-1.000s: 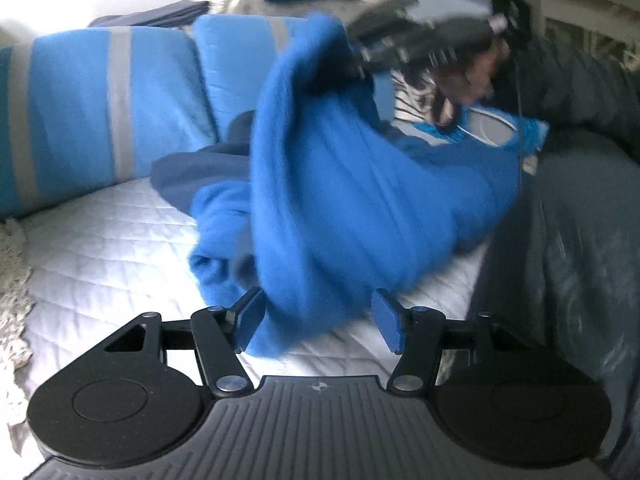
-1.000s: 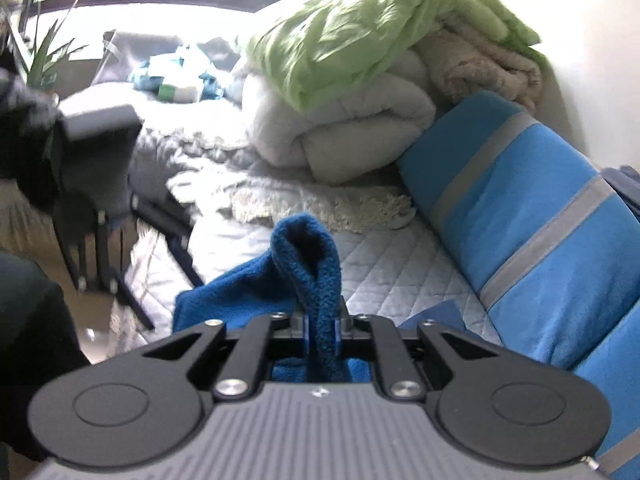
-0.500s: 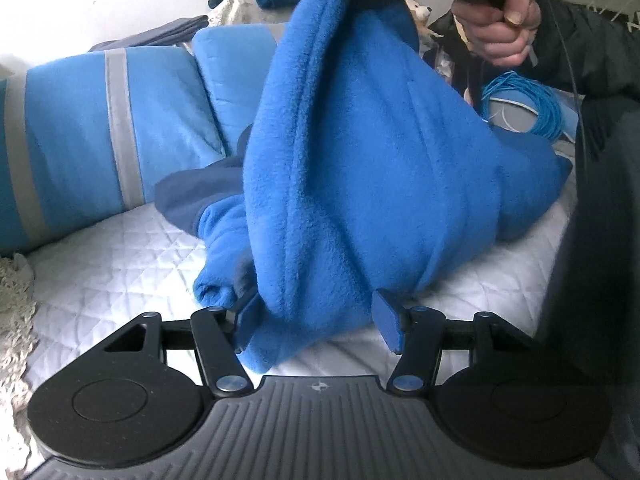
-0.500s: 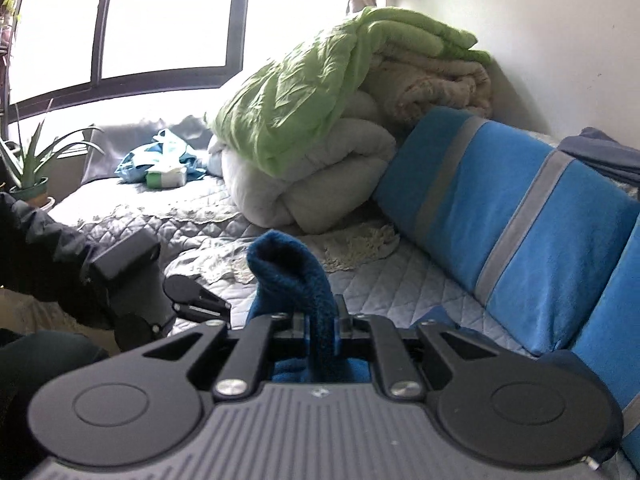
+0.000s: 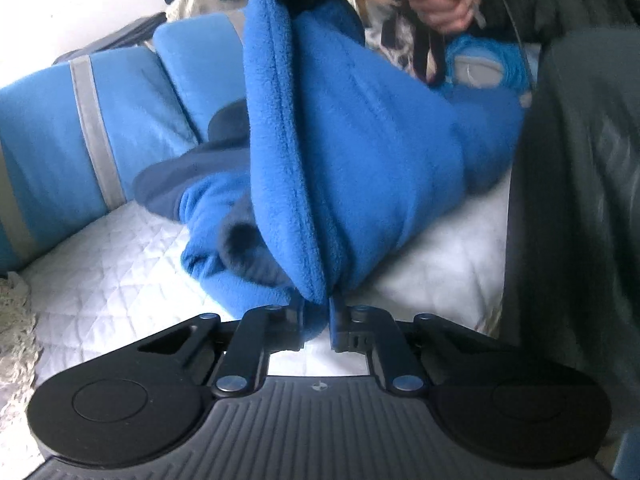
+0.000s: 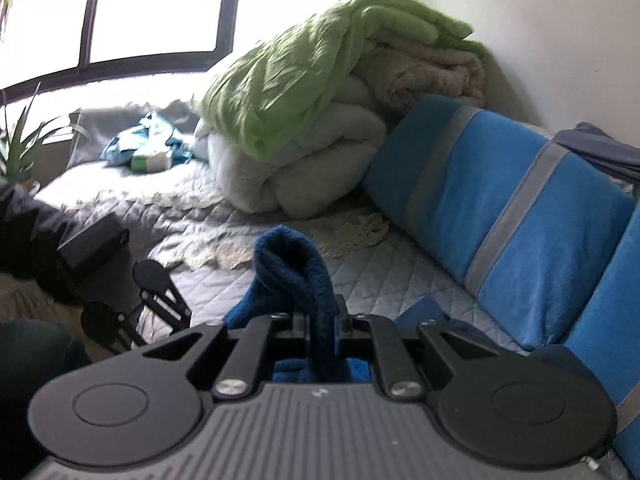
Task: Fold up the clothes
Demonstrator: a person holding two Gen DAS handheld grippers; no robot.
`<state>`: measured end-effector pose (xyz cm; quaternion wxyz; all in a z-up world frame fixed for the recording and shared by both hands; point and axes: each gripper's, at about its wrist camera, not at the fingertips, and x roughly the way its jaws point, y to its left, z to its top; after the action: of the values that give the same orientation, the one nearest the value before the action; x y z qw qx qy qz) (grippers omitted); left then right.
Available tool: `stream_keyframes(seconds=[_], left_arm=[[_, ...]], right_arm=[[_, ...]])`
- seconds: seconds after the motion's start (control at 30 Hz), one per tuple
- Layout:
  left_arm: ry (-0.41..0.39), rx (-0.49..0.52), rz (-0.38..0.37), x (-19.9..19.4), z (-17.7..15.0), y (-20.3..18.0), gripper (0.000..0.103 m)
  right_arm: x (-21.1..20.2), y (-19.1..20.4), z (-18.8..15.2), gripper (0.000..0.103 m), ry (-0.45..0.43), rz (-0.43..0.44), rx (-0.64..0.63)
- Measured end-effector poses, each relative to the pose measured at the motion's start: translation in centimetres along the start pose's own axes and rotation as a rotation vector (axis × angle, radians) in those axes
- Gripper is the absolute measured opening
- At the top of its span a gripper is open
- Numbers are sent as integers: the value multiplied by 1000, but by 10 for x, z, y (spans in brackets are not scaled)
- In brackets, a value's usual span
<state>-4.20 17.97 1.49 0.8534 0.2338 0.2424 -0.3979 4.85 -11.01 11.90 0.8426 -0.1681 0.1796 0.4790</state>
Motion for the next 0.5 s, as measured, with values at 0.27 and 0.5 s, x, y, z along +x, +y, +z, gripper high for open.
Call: stream_keyframes(seconds=[0.27, 0.5], left_arm=[[-37, -148, -16, -38, 27, 29, 58], [-186, -152, 67, -47, 98, 43, 61]], right_arm=[[20, 19, 4, 11, 34, 28, -64], [28, 22, 5, 11, 61, 31, -74]])
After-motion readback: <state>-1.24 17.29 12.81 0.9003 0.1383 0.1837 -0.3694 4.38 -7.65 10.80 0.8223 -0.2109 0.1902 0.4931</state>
